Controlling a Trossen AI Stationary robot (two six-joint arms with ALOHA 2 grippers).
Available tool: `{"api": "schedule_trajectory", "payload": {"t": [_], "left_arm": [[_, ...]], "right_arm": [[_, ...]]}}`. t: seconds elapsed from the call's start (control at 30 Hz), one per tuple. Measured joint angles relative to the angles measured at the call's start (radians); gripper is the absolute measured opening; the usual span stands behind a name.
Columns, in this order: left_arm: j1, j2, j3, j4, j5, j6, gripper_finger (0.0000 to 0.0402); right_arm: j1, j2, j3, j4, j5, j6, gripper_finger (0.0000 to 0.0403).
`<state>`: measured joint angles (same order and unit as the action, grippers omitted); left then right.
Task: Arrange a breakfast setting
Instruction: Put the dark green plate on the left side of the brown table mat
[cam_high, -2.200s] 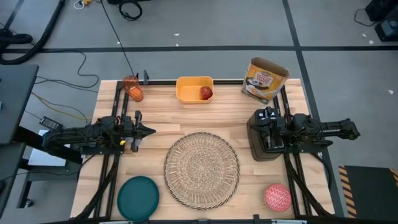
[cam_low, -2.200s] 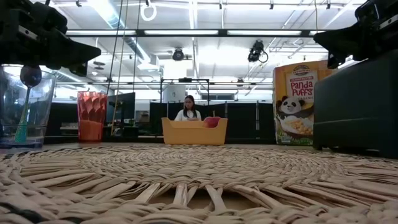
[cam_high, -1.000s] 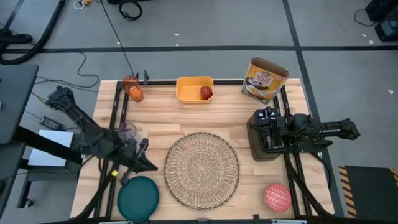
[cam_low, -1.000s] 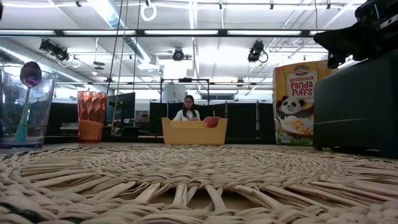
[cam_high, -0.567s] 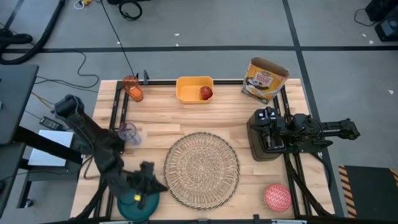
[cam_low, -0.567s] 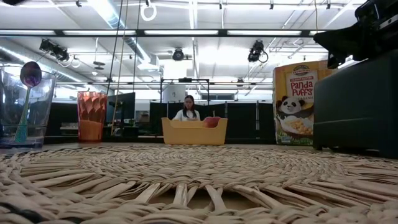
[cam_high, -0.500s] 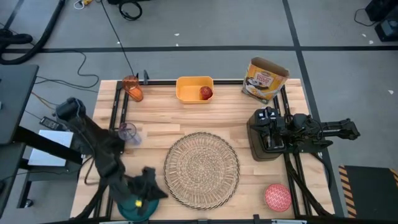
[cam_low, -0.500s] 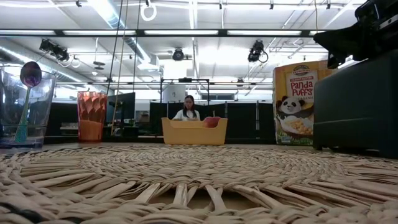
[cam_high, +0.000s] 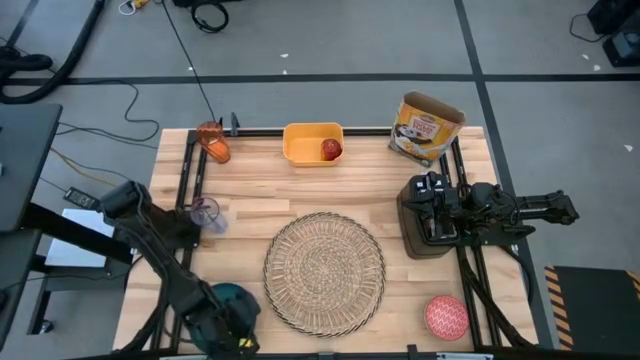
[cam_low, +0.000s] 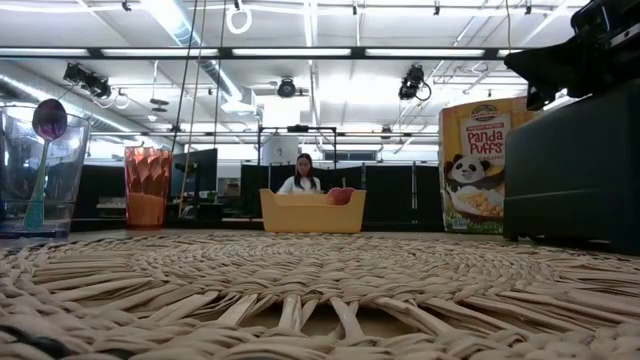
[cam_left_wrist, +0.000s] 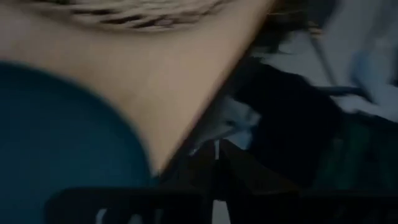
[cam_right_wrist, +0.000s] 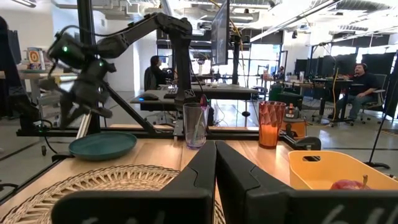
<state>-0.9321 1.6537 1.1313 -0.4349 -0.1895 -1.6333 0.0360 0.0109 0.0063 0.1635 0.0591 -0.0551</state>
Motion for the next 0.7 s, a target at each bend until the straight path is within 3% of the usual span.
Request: {"api": "schedule_trajectory", "payload": {"t": [0.1, 0.37, 0.57, 0.7], "left_arm": [[0.000, 0.011, 0.000, -0.067, 0.011, -0.062, 0.0068], [0.029, 0.011, -0.001, -0.224, -0.082, -0.084, 0.0171], [0.045, 0.051, 0.006, -0.064, -0.053, -0.058, 0.0184], [0.038, 0.094, 0.098, -0.144, -0.001, -0.064, 0.0177]], "right_arm": [[0.000, 0.000, 0.000, 0.047, 0.000, 0.000, 0.0017], [0.000, 0.000, 0.000, 0.255, 0.000, 0.007, 0.0017], [0.000, 0.000, 0.000, 0.437, 0.004, 0.170, 0.0017], [0.000, 0.000, 0.000, 0.491, 0.101, 0.210, 0.0017]]}}
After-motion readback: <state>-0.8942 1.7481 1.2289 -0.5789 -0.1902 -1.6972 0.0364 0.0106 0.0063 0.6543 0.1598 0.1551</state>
